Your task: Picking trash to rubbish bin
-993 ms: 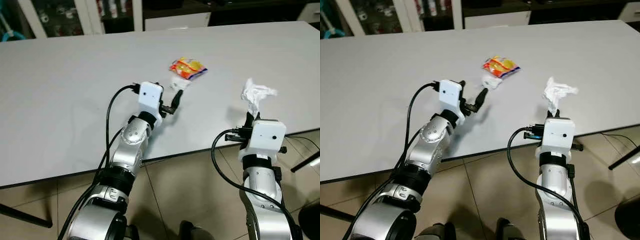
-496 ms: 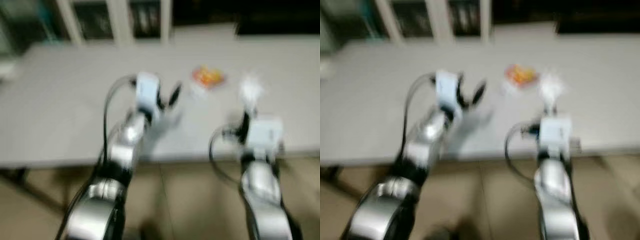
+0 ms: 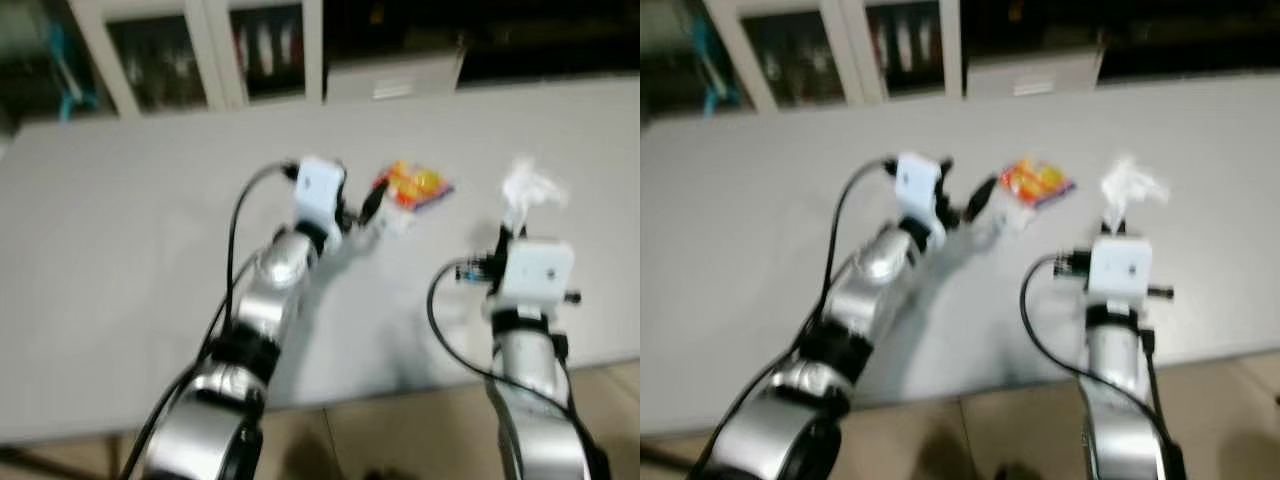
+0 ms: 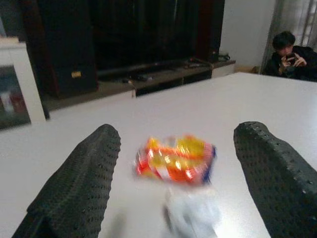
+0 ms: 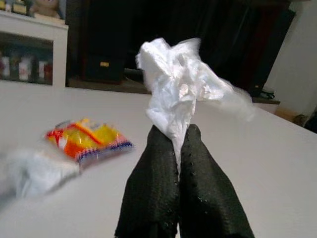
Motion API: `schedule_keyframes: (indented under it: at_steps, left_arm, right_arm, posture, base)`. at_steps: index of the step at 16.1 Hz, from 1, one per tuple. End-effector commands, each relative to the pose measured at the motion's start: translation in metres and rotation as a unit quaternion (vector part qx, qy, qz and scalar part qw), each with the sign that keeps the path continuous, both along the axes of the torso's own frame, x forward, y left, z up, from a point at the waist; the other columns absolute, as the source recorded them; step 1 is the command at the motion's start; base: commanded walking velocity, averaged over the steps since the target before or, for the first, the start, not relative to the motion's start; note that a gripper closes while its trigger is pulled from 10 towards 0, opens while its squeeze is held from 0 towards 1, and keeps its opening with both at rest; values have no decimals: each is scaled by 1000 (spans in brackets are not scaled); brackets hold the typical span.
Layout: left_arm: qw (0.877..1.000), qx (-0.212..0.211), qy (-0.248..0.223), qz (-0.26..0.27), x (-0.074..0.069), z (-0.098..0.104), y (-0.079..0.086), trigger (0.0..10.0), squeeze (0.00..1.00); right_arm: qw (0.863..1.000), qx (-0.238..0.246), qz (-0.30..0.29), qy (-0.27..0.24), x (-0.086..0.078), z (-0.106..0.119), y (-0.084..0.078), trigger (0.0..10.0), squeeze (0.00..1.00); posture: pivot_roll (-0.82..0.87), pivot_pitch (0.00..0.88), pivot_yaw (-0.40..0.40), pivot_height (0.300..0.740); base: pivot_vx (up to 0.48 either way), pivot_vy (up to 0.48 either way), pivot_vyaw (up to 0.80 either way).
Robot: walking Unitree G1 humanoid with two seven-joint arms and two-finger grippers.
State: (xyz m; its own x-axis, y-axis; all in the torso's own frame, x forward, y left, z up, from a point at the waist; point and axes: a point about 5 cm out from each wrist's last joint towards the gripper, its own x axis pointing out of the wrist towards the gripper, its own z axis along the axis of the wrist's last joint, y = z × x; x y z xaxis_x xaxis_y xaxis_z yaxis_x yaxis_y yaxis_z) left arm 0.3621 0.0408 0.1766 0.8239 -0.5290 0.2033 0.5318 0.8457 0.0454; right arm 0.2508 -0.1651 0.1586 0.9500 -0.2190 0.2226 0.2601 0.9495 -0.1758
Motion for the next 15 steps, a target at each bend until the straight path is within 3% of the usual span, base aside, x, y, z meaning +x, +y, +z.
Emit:
schedule_keyframes:
  at_steps: [1,10,15]
  left_arm:
    - [1000,4,-7,19,4,2,15,10000,0]
    - [1000,22,3,17,3,-6,14,10000,0]
    - [1000,22,13,8,4,-9,11,10000,0]
  right_arm:
    - [1000,1,13,-13,2,6,7,10000,0]
    - [1000,-5,-8,-16,3,7,5,10000,0]
    - [1000,0,-25,-3,-2,2,2,10000,0]
  posture:
    - [70,88,24,740]
    - [71,97,24,740]
    - [52,114,33,740]
  base:
    - [480,0,0]
    - [0,0,0]
    - [0,0,-785]
